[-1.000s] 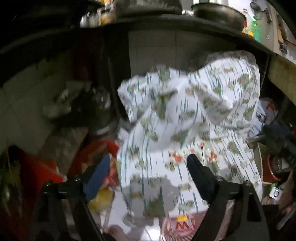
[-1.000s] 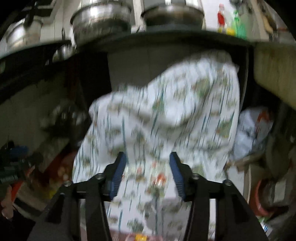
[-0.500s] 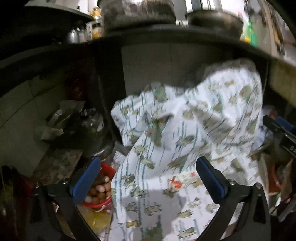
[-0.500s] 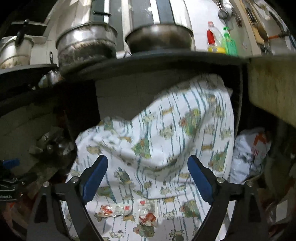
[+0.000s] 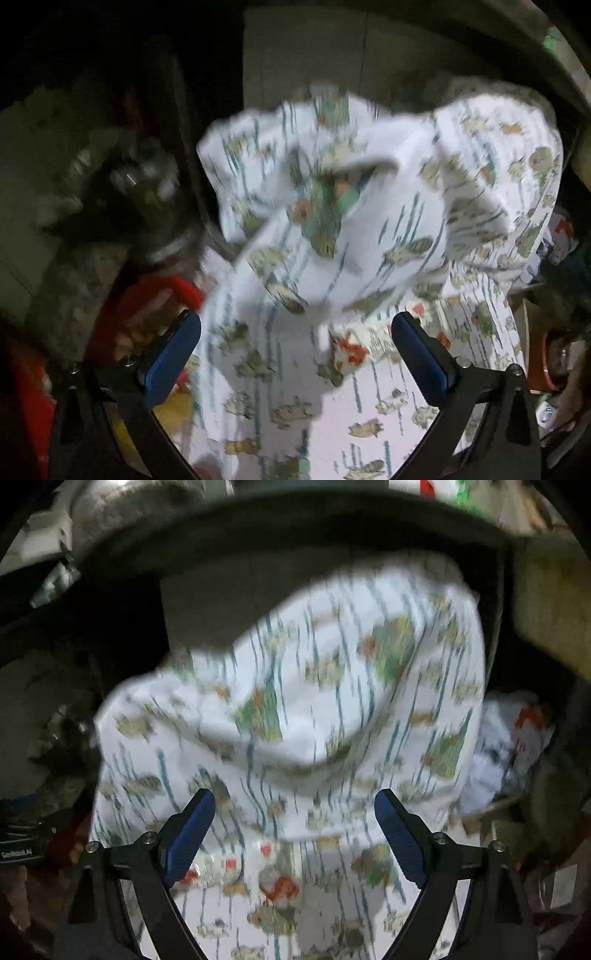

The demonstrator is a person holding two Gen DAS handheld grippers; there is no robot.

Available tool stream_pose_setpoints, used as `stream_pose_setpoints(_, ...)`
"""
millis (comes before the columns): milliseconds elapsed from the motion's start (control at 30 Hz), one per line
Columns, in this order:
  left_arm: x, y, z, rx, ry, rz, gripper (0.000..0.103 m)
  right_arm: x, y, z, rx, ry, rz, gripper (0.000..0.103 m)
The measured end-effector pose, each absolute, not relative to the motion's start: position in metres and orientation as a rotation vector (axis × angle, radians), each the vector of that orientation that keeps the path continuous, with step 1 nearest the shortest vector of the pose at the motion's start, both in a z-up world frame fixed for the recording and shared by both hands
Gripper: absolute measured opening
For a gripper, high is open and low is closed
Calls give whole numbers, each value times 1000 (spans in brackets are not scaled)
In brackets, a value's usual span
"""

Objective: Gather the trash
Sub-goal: 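Move both grippers back toward the remaining wrappers on the cloth, then grasp a clear-and-red wrapper with the left gripper while the right gripper grasps another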

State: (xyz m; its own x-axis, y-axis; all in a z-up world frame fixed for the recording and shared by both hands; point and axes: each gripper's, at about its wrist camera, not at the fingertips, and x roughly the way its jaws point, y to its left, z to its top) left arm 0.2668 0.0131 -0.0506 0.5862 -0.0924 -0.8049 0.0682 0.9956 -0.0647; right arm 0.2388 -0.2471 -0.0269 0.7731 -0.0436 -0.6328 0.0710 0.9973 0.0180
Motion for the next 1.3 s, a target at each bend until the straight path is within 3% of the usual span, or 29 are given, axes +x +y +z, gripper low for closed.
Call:
stream_pose_setpoints(133,291,12,-86,-169,1090,-141,102,271,-247,-86,67,987,-54,89)
stream_pose_setpoints(200,302,8,-106,-231,1155,-149,102,277,-249,-99,101,1048,-44,89)
stream_pose_setpoints(300,313,1,-138,-315,1254,-162,100,281,-259,-103,139,1058,-61,89)
stream_pose_setpoints(400,318,0,-171,-439,1353,-167,90,284,-271,-106,134,1067,-92,89)
stream_pose_setpoints(500,317,10,-192,-577,1373,-95,79,285,-283,-113,162,1089,-104,89)
stream_pose_setpoints(667,316,7,-212,-678,1386,-77,72,288,-285,-121,115,1120,-116,89)
stream_pose_setpoints(833,319,-22,-223,-531,1437,-53,46,287,-282,-125,83,1133,-103,89)
stream_pose_setpoints(967,319,-30,-222,-499,1417,-37,44,283,-290,-133,211,1203,-78,89)
stream_pose_setpoints(1000,319,-30,-223,-508,1411,-35,40,283,-291,-134,229,1210,-71,89)
stream_pose_setpoints(1067,320,-30,-225,-516,1414,-41,11,282,-290,-135,220,1208,-75,89)
stream_pose_setpoints(1100,321,-32,-226,-506,1418,-53,5,283,-289,-135,196,1201,-84,89)
stream_pose_setpoints(1300,313,-41,-189,-388,1302,-108,1,289,-289,-134,192,1197,-77,89)
